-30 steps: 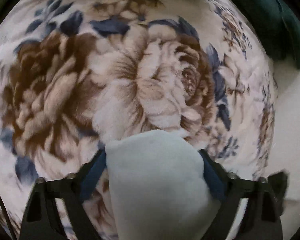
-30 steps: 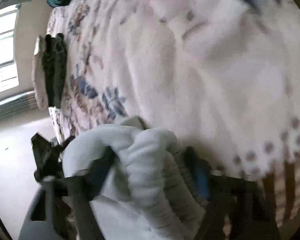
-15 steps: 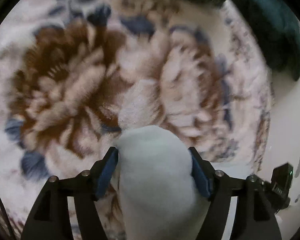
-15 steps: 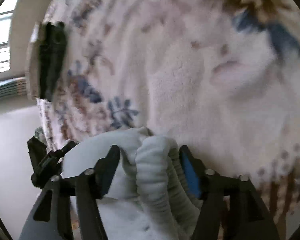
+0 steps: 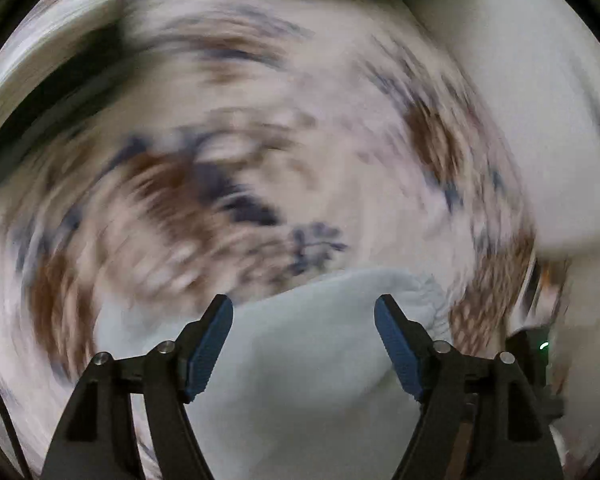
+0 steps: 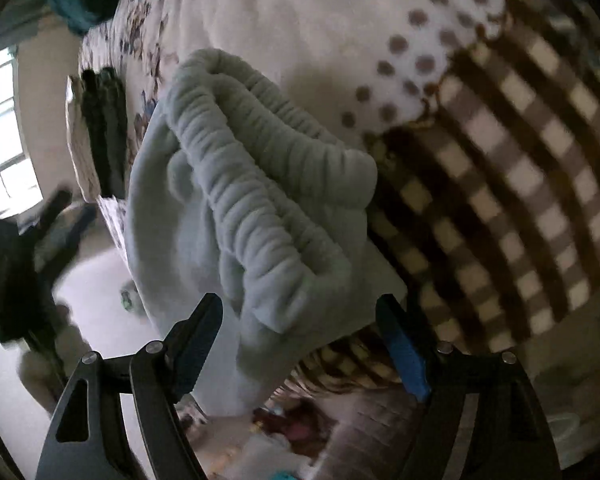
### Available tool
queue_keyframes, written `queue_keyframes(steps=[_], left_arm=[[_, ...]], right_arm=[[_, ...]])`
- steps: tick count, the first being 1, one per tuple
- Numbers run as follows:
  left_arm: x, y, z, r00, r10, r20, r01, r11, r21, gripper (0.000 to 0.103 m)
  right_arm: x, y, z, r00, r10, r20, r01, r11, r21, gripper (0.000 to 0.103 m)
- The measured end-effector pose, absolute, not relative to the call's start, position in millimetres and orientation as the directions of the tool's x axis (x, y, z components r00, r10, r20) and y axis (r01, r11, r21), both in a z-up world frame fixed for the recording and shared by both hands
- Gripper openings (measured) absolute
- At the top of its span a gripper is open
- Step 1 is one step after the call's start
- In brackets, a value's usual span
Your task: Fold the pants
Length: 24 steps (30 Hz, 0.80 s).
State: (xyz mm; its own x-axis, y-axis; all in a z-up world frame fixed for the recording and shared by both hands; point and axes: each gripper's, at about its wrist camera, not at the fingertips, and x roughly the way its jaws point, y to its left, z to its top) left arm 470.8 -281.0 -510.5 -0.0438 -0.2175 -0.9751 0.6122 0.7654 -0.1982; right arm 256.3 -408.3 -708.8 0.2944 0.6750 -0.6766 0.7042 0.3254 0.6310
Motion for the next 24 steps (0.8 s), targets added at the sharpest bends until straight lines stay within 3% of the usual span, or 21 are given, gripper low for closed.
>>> queue_keyframes(steps=[6, 7, 8, 11, 14, 17, 20, 21, 23, 24], left_arm=[[446.0, -397.2, -575.4, -0.048, 0.099, -0.994, 0.912, 0.41, -0.003, 0.072], [441.8, -405.0, -585.4, -0.045, 0.13, -0.99, 0.927, 0.375, 0.007, 0.072], [439.6, -409.7, -592.4, -0.041, 0.15, -0.988, 0.933, 0.36, 0.016, 0.072], [436.5, -416.6, -610.9, 0.004, 0.169, -0.986, 0.934, 0.351, 0.064, 0.074], [435.1, -408.4, -626.2, 0.032, 0.145, -0.989, 0.926, 0.368, 0.084, 0.076], [442.9, -397.1, -633.9, -0.011, 0.109, -0.994, 0.899, 0.436, 0.037, 0.085], [446.0, -397.8, -624.0, -0.022, 0.106, -0.994, 0.89, 0.456, 0.029, 0.085], [446.0, -399.2, -616.8, -0.023, 0.106, -0.994, 0.892, 0.451, 0.028, 0.084], [449.1, -404.0, -601.3, -0.024, 0.083, -0.996, 0.892, 0.452, 0.016, 0.084], [453.2, -405.6, -593.7, -0.038, 0.053, -0.998, 0.886, 0.463, -0.009, 0.084]], right_arm=[[267.9, -404.8, -702.1, 0.218, 0.584, -0.782, 0.678, 0.486, 0.552, 0.069], [271.2, -402.7, -701.7, 0.21, 0.583, -0.785, 0.674, 0.495, 0.548, 0.062], [274.1, -401.6, -702.0, 0.203, 0.583, -0.787, 0.668, 0.504, 0.547, 0.05], [278.3, -401.4, -699.8, 0.18, 0.539, -0.823, 0.657, 0.556, 0.508, 0.034], [269.1, -410.7, -696.9, 0.176, 0.496, -0.85, 0.663, 0.579, 0.475, 0.027], [258.2, -424.0, -715.4, 0.165, 0.528, -0.833, 0.71, 0.522, 0.472, 0.027], [263.0, -428.6, -716.7, 0.196, 0.582, -0.789, 0.707, 0.473, 0.525, 0.03], [264.3, -430.6, -714.5, 0.226, 0.617, -0.754, 0.702, 0.433, 0.565, 0.036], [268.0, -433.8, -707.9, 0.258, 0.641, -0.723, 0.703, 0.389, 0.596, 0.062], [265.4, -438.5, -703.8, 0.291, 0.627, -0.723, 0.707, 0.367, 0.604, 0.062]])
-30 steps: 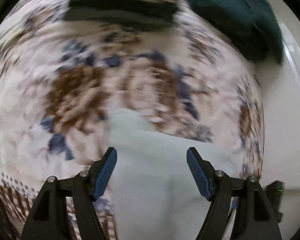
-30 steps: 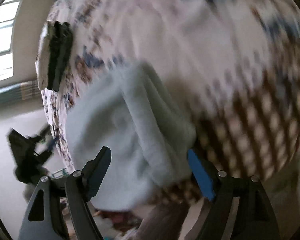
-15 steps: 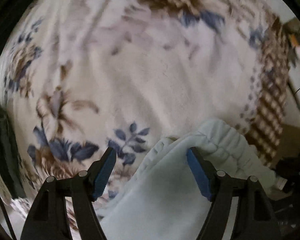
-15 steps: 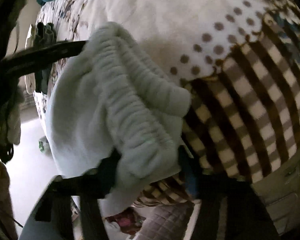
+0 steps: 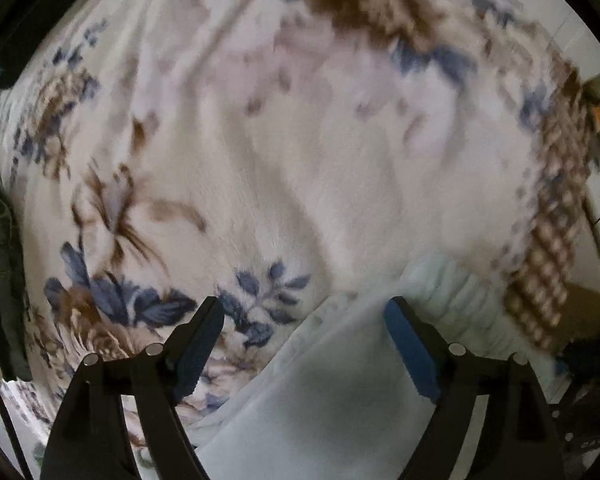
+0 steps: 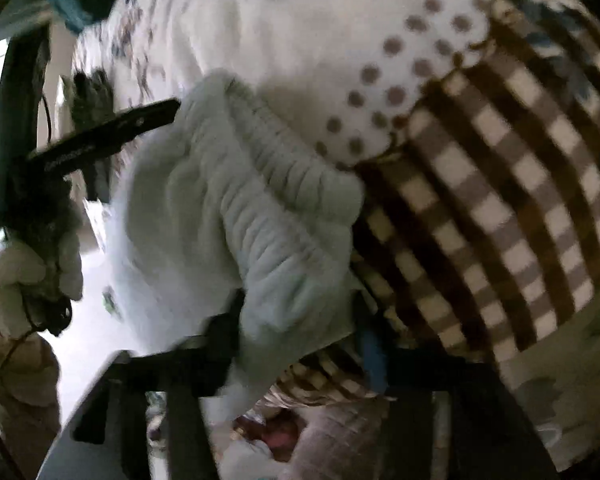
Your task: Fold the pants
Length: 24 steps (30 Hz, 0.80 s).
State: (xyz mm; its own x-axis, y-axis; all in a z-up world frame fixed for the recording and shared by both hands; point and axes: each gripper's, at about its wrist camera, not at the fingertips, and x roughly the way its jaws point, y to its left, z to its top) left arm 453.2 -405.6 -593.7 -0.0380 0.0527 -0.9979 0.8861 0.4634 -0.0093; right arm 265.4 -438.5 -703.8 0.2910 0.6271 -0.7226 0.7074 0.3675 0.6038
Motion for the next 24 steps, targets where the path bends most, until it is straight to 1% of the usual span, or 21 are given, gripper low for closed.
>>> queue_keyframes(steps=[2, 3, 4, 5, 6, 8, 10, 11, 12, 13, 15, 16, 17, 18, 19, 20, 22, 23, 24], left_arm=[[460.1, -413.7, -588.6, -0.1, 0.004, -0.995, 0.859, 0.506, -0.084, 0.084], [461.6, -415.5, -588.7, -0.106, -0.005, -0.994, 0.853, 0.514, -0.093, 0.084], [459.6, -418.4, -591.7, -0.109, -0.019, -0.994, 0.847, 0.522, -0.103, 0.083], [458.3, -424.2, -596.5, -0.107, -0.014, -0.994, 0.849, 0.52, -0.099, 0.084], [452.5, -428.1, -605.8, -0.077, 0.012, -0.997, 0.857, 0.511, -0.061, 0.084], [442.7, -427.7, -617.8, -0.037, 0.037, -0.999, 0.866, 0.5, -0.014, 0.084], [445.4, -421.6, -629.3, -0.042, 0.037, -0.998, 0.845, 0.534, -0.016, 0.084], [450.1, -415.0, -639.7, -0.036, 0.059, -0.998, 0.833, 0.553, 0.002, 0.084], [452.3, -411.7, -645.5, -0.056, 0.058, -0.997, 0.822, 0.569, -0.013, 0.084], [457.8, -405.4, -648.7, -0.094, 0.033, -0.995, 0.792, 0.608, -0.055, 0.084], [460.6, -403.6, -642.5, -0.089, 0.021, -0.996, 0.779, 0.625, -0.056, 0.084], [461.5, -402.4, -633.5, -0.075, 0.002, -0.997, 0.774, 0.63, -0.057, 0.084], [462.3, -400.6, -627.8, -0.074, -0.012, -0.997, 0.769, 0.636, -0.065, 0.084], [463.9, -401.4, -623.5, -0.08, -0.022, -0.997, 0.761, 0.644, -0.076, 0.084], [467.0, -395.1, -620.9, -0.086, -0.029, -0.996, 0.755, 0.65, -0.084, 0.084], [468.8, -390.7, -619.5, -0.092, -0.042, -0.995, 0.741, 0.664, -0.097, 0.084], [471.9, -372.2, -613.1, -0.108, -0.06, -0.992, 0.722, 0.681, -0.12, 0.084], [473.3, -368.0, -612.9, -0.113, -0.075, -0.991, 0.708, 0.694, -0.133, 0.084], [472.5, -359.3, -612.9, -0.116, -0.081, -0.99, 0.701, 0.7, -0.139, 0.084]], right_arm=[[258.5, -449.2, -700.0, 0.365, 0.593, -0.717, 0.717, 0.313, 0.623, 0.06], [255.3, -453.2, -701.1, 0.383, 0.586, -0.714, 0.722, 0.292, 0.627, 0.054], [253.4, -456.6, -703.4, 0.399, 0.586, -0.705, 0.721, 0.276, 0.636, 0.035], [254.6, -455.6, -705.9, 0.393, 0.591, -0.704, 0.722, 0.276, 0.635, 0.035], [255.8, -453.8, -705.5, 0.385, 0.589, -0.71, 0.718, 0.293, 0.632, 0.035], [260.5, -446.1, -703.1, 0.35, 0.57, -0.743, 0.702, 0.366, 0.611, 0.03], [262.0, -439.0, -703.1, 0.293, 0.534, -0.793, 0.692, 0.454, 0.561, 0.027], [259.6, -436.9, -708.4, 0.261, 0.518, -0.815, 0.69, 0.49, 0.532, 0.027], [258.6, -436.8, -716.2, 0.234, 0.518, -0.823, 0.695, 0.503, 0.514, 0.027], [257.8, -437.7, -724.6, 0.228, 0.545, -0.807, 0.704, 0.48, 0.523, 0.028], [258.4, -445.2, -723.4, 0.281, 0.584, -0.762, 0.713, 0.404, 0.573, 0.041], [256.7, -449.6, -716.7, 0.301, 0.59, -0.749, 0.71, 0.385, 0.589, 0.055], [252.7, -454.6, -708.2, 0.326, 0.59, -0.739, 0.705, 0.369, 0.606, 0.061], [249.7, -456.3, -699.7, 0.357, 0.589, -0.725, 0.695, 0.351, 0.628, 0.064], [247.4, -454.9, -695.3, 0.379, 0.605, -0.7, 0.683, 0.328, 0.653, 0.07], [243.5, -449.4, -696.3, 0.381, 0.628, -0.679, 0.678, 0.309, 0.667, 0.073], [242.5, -435.3, -707.3, 0.391, 0.686, -0.613, 0.674, 0.241, 0.699, 0.073], [241.8, -423.1, -716.3, 0.397, 0.719, -0.57, 0.673, 0.195, 0.714, 0.072], [241.7, -413.1, -726.5, 0.412, 0.735, -0.539, 0.671, 0.155, 0.725, 0.066]])
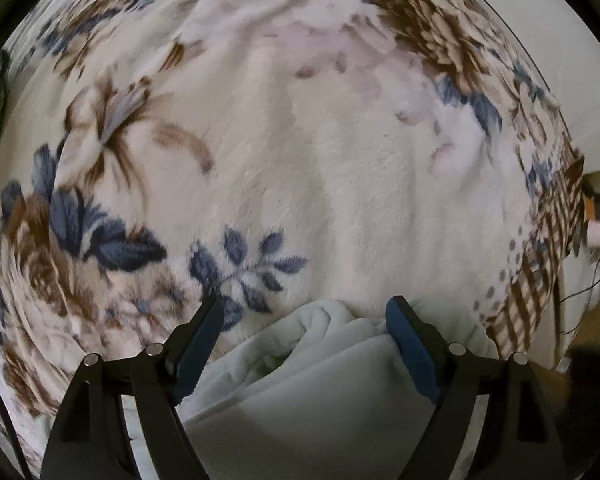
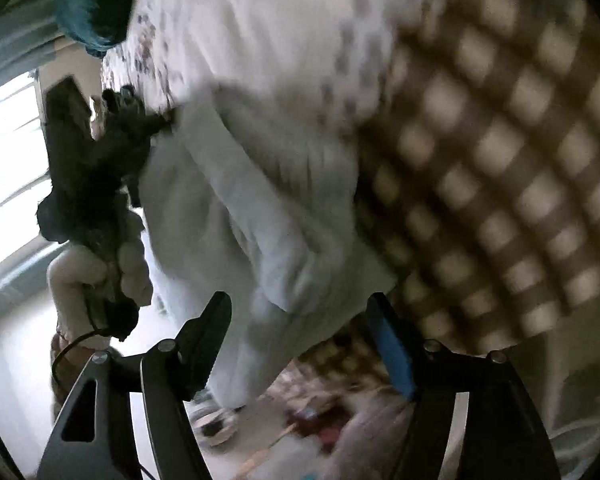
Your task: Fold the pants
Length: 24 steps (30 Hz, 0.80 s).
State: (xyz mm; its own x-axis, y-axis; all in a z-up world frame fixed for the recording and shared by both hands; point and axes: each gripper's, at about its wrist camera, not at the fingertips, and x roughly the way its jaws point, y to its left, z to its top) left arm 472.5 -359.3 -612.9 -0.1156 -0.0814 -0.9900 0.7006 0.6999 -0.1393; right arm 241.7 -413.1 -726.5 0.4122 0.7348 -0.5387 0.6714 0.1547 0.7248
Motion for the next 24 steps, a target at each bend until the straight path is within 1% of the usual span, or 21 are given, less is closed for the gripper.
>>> queue_keyframes(steps=[1, 2, 3, 4, 5, 7, 8, 9, 10, 12, 13, 14, 15, 16, 17, 18, 19, 20, 22, 23, 24], left_arm=[[472.5, -353.6, -612.8, -0.122, -0.093, -0.988, 0.689, 0.709, -0.151, 0.084], [473.0, -347.0, -612.9, -0.121, -0.104, -0.987, 0.677, 0.719, -0.158, 0.084], [474.1, -339.3, -612.9, -0.112, -0.113, -0.987, 0.669, 0.726, -0.159, 0.084], [469.1, -330.7, -617.7, -0.109, -0.12, -0.987, 0.664, 0.73, -0.162, 0.084], [473.4, -322.0, -619.3, -0.119, -0.142, -0.983, 0.645, 0.741, -0.185, 0.084], [477.9, -295.4, -629.4, -0.153, -0.18, -0.972, 0.61, 0.756, -0.236, 0.084], [480.9, -288.6, -631.6, -0.169, -0.2, -0.965, 0.589, 0.765, -0.262, 0.084], [482.6, -285.0, -632.8, -0.168, -0.204, -0.964, 0.583, 0.768, -0.264, 0.084], [482.5, -279.6, -635.6, -0.16, -0.206, -0.965, 0.584, 0.769, -0.261, 0.085], [483.5, -272.9, -638.8, -0.184, -0.222, -0.957, 0.567, 0.771, -0.288, 0.084], [487.0, -284.7, -633.9, -0.191, -0.221, -0.956, 0.563, 0.774, -0.291, 0.084], [484.5, -281.6, -629.2, -0.179, -0.221, -0.959, 0.563, 0.776, -0.284, 0.084], [480.8, -280.2, -623.3, -0.17, -0.225, -0.96, 0.565, 0.775, -0.282, 0.084], [479.0, -285.9, -607.3, -0.163, -0.233, -0.959, 0.566, 0.774, -0.284, 0.084], [476.8, -283.2, -592.4, -0.142, -0.258, -0.956, 0.562, 0.774, -0.293, 0.084], [474.1, -280.2, -578.6, -0.114, -0.278, -0.954, 0.559, 0.776, -0.293, 0.084], [473.1, -271.4, -557.9, -0.073, -0.308, -0.948, 0.55, 0.781, -0.296, 0.083], [473.2, -253.5, -531.4, -0.015, -0.353, -0.935, 0.534, 0.788, -0.306, 0.084], [475.3, -222.1, -502.2, 0.042, -0.378, -0.925, 0.491, 0.814, -0.311, 0.085], [478.5, -204.0, -492.8, 0.053, -0.388, -0.92, 0.458, 0.828, -0.323, 0.09], [481.5, -188.5, -487.7, 0.063, -0.395, -0.917, 0.429, 0.84, -0.333, 0.094]], right_arm=[[237.2, -406.8, -733.2, 0.448, 0.726, -0.522, 0.658, 0.128, 0.742, 0.037], [236.2, -404.0, -734.1, 0.483, 0.717, -0.503, 0.633, 0.111, 0.766, 0.028], [236.8, -402.1, -732.6, 0.537, 0.705, -0.463, 0.589, 0.08, 0.804, 0.026], [234.3, -402.3, -729.5, 0.616, 0.694, -0.373, 0.521, -0.004, 0.853, 0.024], [229.2, -403.5, -729.5, 0.706, 0.674, -0.218, 0.421, -0.153, 0.894, 0.022], [223.7, -406.4, -727.7, 0.778, 0.626, -0.048, 0.275, -0.271, 0.923, 0.021], [220.1, -408.9, -731.9, 0.799, 0.602, 0.001, 0.23, -0.307, 0.923, 0.021], [217.6, -410.0, -742.0, 0.802, 0.598, -0.016, 0.25, -0.312, 0.917, 0.021], [214.9, -411.7, -754.8, 0.782, 0.613, -0.114, 0.339, -0.265, 0.903, 0.021], [211.8, -411.6, -774.9, 0.705, 0.656, -0.269, 0.495, -0.184, 0.849, 0.021], [210.3, -414.1, -778.2, 0.686, 0.666, -0.291, 0.523, -0.175, 0.834, 0.022], [211.5, -416.3, -775.5, 0.678, 0.674, -0.294, 0.532, -0.173, 0.829, 0.03], [214.8, -419.3, -769.2, 0.655, 0.691, -0.307, 0.546, -0.15, 0.824, 0.035], [220.6, -422.9, -755.9, 0.614, 0.714, -0.336, 0.564, -0.099, 0.82, 0.049], [225.8, -425.2, -745.4, 0.594, 0.72, -0.36, 0.568, -0.059, 0.821, 0.075], [229.0, -429.1, -731.7, 0.573, 0.718, -0.395, 0.57, -0.003, 0.821, 0.089], [231.5, -433.8, -716.2, 0.545, 0.708, -0.45, 0.578, 0.071, 0.813, 0.096], [234.6, -437.3, -699.9, 0.503, 0.692, -0.517, 0.589, 0.163, 0.791, 0.096], [239.2, -440.1, -677.3, 0.443, 0.655, -0.612, 0.602, 0.289, 0.744, 0.096], [245.2, -437.4, -668.6, 0.414, 0.634, -0.653, 0.611, 0.338, 0.716, 0.096], [246.6, -436.2, -661.8, 0.405, 0.627, -0.665, 0.611, 0.355, 0.707, 0.096]])
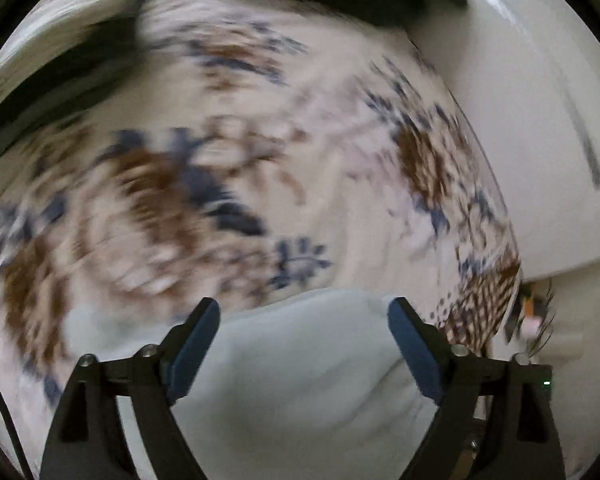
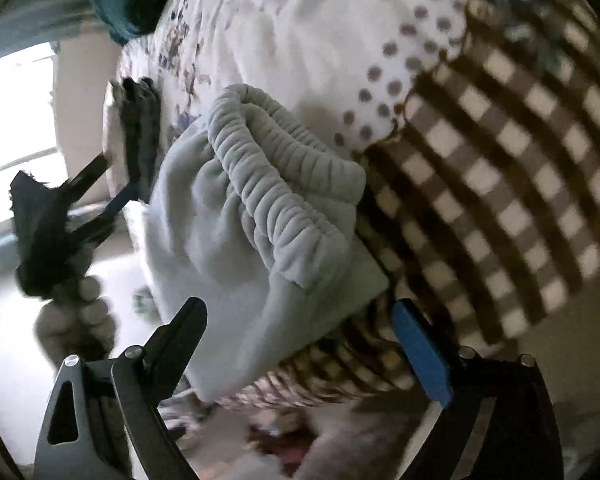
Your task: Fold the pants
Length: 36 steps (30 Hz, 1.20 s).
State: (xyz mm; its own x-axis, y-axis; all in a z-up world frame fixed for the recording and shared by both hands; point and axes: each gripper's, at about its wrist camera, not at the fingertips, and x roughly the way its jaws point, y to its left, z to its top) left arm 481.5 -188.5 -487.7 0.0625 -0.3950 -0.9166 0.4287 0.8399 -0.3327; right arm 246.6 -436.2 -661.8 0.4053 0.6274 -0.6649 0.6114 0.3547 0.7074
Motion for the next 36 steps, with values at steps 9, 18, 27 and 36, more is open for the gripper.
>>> queue_keyframes(steps=[9, 18, 27, 36], left_arm=[[526.8, -48.7, -569.1, 0.057, -0.508, -0.86, -0.105, 0.853, -0.511, 0.098], [530.8, -76.7, -614.5, 0.035, -0.461, -0.887, -0.033, 0.886, -0.462, 0.045], [539.6, -48.8, -632.9, -0.001, -0.555, -0.832, -0.222, 0.811, -0.541, 0.055], [484.9, -41.2, -559.4, 0.119, -0.564, -0.817, -0.038, 0.82, -0.572, 0.103]], right_arm=[[254.3, -399.3, -721.6, 0.444, 0.716, -0.538, 0.634, 0.173, 0.753, 0.096], [258.0, -398.0, -726.6, 0.517, 0.658, -0.547, 0.629, 0.142, 0.765, 0.054], [279.2, -401.1, -730.2, 0.437, 0.725, -0.532, 0.631, 0.174, 0.756, 0.07], [305.4, -391.6, -703.6, 0.339, 0.711, -0.615, 0.549, 0.381, 0.744, 0.09]])
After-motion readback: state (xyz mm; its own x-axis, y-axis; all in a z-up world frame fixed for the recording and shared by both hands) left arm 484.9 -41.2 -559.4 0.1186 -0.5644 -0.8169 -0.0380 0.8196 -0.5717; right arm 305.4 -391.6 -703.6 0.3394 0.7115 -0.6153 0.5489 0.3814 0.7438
